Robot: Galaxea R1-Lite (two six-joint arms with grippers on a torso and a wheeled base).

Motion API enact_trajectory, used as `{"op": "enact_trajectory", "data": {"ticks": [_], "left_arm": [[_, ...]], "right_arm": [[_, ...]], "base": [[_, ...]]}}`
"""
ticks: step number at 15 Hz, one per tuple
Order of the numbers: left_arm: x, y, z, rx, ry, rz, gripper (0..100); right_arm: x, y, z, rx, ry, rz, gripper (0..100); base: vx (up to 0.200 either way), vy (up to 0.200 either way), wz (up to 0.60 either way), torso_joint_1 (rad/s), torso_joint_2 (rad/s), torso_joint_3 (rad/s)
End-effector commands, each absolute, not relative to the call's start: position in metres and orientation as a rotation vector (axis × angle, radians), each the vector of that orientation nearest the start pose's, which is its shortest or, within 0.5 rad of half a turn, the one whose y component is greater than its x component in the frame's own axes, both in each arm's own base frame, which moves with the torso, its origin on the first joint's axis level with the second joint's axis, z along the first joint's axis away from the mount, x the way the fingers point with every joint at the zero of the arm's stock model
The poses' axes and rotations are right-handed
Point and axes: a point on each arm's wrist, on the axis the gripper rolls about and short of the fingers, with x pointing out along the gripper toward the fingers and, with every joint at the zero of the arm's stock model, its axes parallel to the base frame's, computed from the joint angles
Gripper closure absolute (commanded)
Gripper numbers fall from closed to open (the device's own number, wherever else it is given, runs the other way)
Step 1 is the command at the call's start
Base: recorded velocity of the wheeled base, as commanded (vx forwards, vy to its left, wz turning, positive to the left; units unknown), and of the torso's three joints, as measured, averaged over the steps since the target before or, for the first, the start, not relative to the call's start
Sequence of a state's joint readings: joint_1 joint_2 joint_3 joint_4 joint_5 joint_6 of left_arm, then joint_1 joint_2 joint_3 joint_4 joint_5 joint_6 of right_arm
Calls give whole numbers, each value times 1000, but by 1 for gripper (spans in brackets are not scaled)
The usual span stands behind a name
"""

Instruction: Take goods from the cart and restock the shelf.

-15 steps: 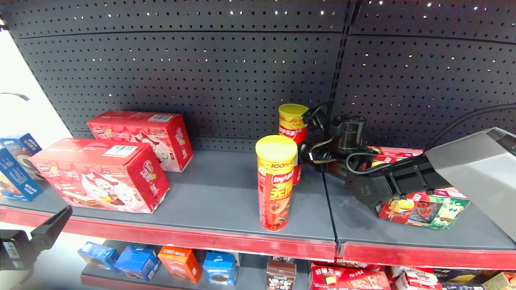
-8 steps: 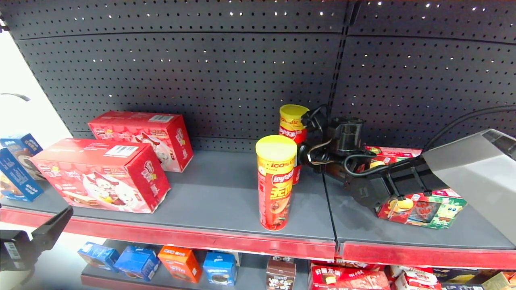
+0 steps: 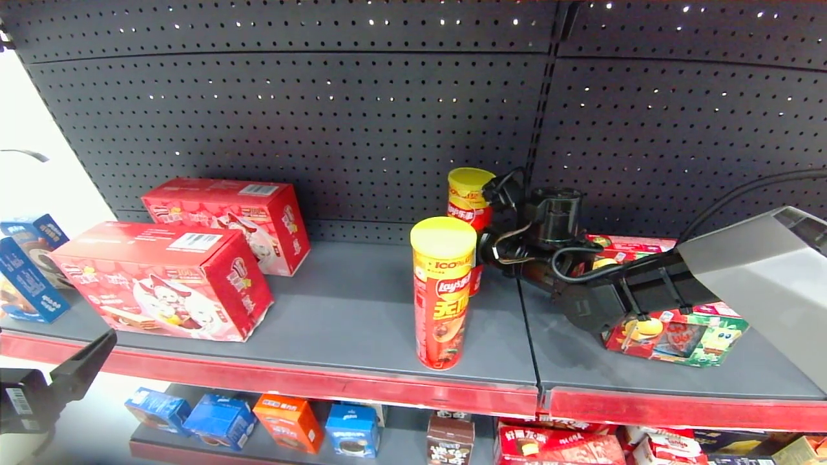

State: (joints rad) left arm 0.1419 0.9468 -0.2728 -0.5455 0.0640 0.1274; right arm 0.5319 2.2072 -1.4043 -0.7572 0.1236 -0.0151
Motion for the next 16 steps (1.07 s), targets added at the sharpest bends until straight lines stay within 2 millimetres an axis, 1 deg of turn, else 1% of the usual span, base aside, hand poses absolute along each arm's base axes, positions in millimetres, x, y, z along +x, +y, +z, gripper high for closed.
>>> {"op": "enact_trajectory", "data": {"ticks": [1,8,11,16], "left_arm": [[109,17,180,122,144,198,0],[109,17,180,122,144,198,0],[109,17,179,120,146,198,0],[109,17,179,119,144,180,0]], "right_arm": [[392,233,165,-23,33,655,0],[389,232,171,-25,44,655,0],[382,228,179,-24,39,657,0],[371,222,184,-26,48,657,0]], "base": [[0,0,0,0,0,0],[0,0,0,0,0,0],[0,0,0,0,0,0],[0,0,0,0,0,0]]}}
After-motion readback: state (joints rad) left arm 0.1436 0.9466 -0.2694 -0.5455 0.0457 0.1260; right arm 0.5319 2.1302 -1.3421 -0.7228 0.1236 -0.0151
